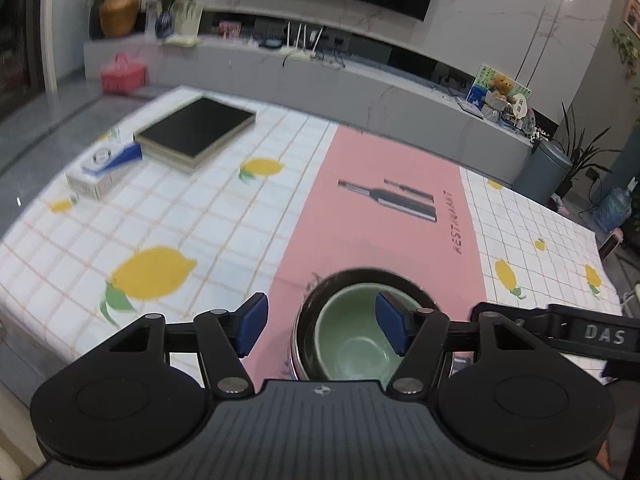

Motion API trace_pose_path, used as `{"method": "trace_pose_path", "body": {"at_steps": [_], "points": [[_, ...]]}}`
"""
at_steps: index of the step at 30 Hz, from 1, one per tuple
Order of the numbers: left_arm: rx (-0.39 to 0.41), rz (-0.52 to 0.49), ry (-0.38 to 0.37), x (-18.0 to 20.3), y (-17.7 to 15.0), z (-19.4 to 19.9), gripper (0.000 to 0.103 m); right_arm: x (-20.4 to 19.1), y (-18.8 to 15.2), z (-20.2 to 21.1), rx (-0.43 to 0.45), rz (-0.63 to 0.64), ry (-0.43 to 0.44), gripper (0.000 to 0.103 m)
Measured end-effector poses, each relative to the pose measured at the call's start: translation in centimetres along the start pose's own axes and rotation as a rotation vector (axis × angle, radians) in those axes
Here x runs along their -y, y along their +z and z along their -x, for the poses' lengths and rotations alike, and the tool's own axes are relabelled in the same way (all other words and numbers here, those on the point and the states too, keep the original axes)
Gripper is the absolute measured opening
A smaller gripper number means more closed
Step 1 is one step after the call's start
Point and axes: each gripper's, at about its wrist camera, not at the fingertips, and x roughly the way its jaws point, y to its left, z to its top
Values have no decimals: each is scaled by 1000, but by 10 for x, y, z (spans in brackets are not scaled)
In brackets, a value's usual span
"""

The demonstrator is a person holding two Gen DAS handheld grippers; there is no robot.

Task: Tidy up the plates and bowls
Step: 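Lift the bowl stack with the right tool and carry it over the white plate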

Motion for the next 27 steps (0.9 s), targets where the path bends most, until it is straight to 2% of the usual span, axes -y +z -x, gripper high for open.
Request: {"method": "trace_pose_path", "body": {"at_steps": [8,22,27], "points": [[-80,113,-77,-21,-8,-23,73,0,-6,-33,-122,-82,14,87],[-209,267,-125,-42,-21,-70,70,11,-11,-72,-224,-168,12,80],[-239,313,-134,-46,-23,-83,68,16,-13,-80,-246,-178,9,72]]}}
